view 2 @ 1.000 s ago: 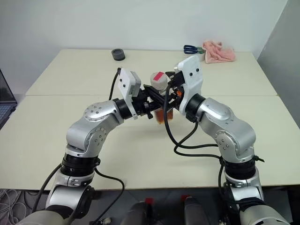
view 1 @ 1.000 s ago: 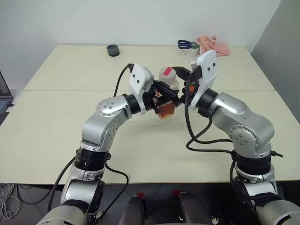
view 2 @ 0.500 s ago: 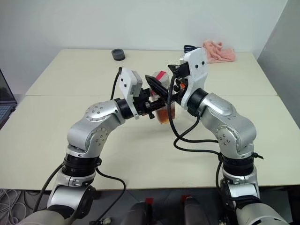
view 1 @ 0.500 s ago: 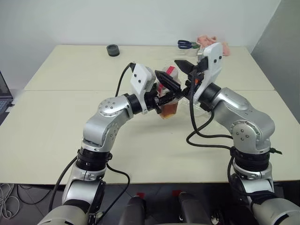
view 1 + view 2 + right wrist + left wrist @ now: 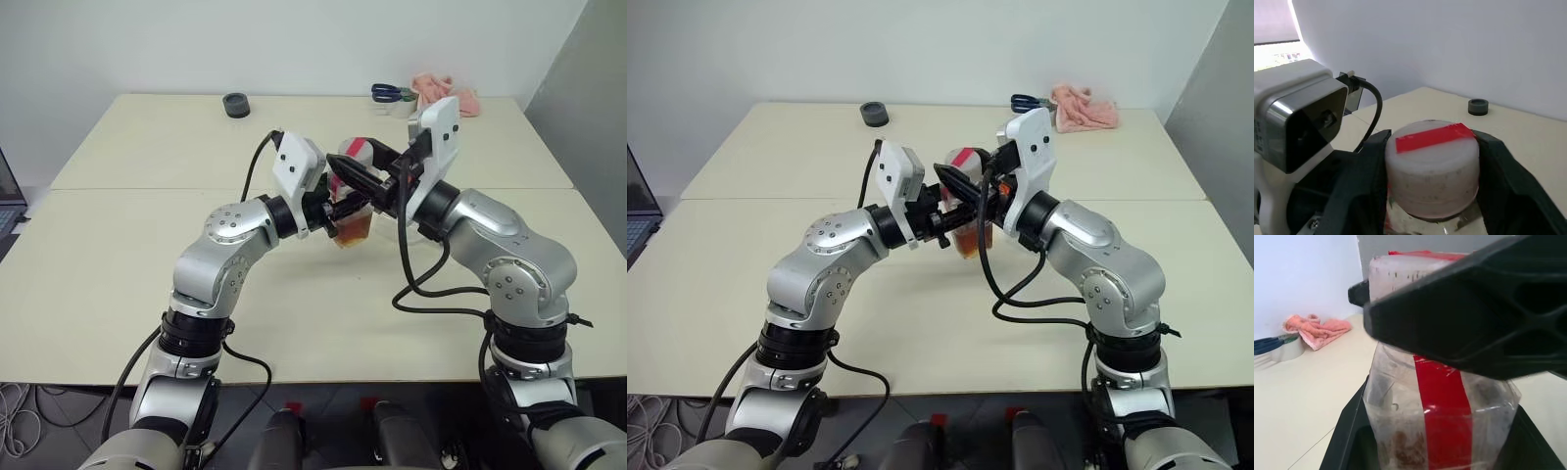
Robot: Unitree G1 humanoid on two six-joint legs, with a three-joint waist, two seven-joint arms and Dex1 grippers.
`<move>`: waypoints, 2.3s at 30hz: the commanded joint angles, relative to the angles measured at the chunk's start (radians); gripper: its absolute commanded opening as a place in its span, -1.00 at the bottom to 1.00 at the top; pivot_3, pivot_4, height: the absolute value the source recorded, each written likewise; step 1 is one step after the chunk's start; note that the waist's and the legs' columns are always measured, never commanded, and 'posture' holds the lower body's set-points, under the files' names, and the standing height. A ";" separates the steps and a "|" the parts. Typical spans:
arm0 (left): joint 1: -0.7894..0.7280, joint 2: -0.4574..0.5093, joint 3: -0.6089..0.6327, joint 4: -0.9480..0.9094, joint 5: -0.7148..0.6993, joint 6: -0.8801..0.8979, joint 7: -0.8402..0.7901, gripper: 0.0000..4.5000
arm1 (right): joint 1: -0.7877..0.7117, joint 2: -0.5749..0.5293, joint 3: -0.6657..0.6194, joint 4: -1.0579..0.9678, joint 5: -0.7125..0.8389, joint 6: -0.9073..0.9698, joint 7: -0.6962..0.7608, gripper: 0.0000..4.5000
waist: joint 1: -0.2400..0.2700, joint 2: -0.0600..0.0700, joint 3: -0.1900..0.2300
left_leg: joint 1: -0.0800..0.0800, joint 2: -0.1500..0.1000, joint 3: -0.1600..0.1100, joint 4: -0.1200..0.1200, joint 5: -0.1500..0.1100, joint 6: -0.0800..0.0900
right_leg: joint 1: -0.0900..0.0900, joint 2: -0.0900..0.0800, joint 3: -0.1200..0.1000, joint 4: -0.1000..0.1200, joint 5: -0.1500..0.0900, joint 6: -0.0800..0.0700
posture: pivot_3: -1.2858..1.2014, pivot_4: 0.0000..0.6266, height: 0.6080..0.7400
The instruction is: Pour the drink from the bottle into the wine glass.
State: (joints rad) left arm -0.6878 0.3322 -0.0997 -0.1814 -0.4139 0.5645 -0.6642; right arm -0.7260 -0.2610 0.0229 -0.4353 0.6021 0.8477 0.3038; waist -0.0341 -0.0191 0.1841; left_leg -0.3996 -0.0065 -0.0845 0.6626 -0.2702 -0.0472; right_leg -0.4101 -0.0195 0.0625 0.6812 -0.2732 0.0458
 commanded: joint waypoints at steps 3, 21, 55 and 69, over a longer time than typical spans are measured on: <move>-0.005 0.008 0.013 -0.062 -0.013 -0.005 -0.005 -0.20 | -0.023 0.001 -0.035 -0.033 0.009 -0.032 0.001 -0.12 | 0.000 0.000 0.000 | 0.000 0.000 0.000 0.000 0.000 0.000 | 0.000 0.000 0.000 0.000 0.000 0.000 | 0.03 -0.52 1.00; -0.098 0.260 0.126 -0.249 -0.628 0.455 -0.326 -0.20 | -0.283 -0.050 -0.025 0.304 0.324 0.024 0.694 -0.12 | -0.016 0.001 0.000 | 0.001 0.001 -0.003 0.001 0.000 0.000 | 0.003 0.000 -0.004 0.000 0.000 0.000 | 0.03 -0.52 1.00; 0.040 0.123 0.031 -0.156 -0.159 0.084 -0.100 -0.20 | 0.009 -0.172 -0.097 -0.057 0.165 -0.038 0.182 0.98 | -0.006 0.001 0.001 | 0.001 0.000 -0.001 0.000 0.000 0.000 | 0.001 0.000 -0.001 0.000 0.000 0.000 | 0.03 -0.52 1.00; 0.031 0.124 0.032 -0.151 -0.163 0.078 -0.109 -0.20 | 0.056 -0.199 -0.096 -0.058 0.184 -0.065 0.240 0.98 | -0.007 0.001 0.001 | 0.001 0.000 -0.001 0.000 0.000 0.000 | 0.002 0.000 -0.001 0.000 0.000 0.000 | 0.03 -0.52 1.00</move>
State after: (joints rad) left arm -0.6355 0.4550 -0.0859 -0.2987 -0.5681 0.6688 -0.7642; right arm -0.6726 -0.4555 -0.0569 -0.4633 0.7689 0.7934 0.5349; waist -0.0408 -0.0186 0.1846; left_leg -0.3987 -0.0062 -0.0851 0.6627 -0.2703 -0.0470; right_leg -0.4086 -0.0192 0.0620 0.6808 -0.2733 0.0458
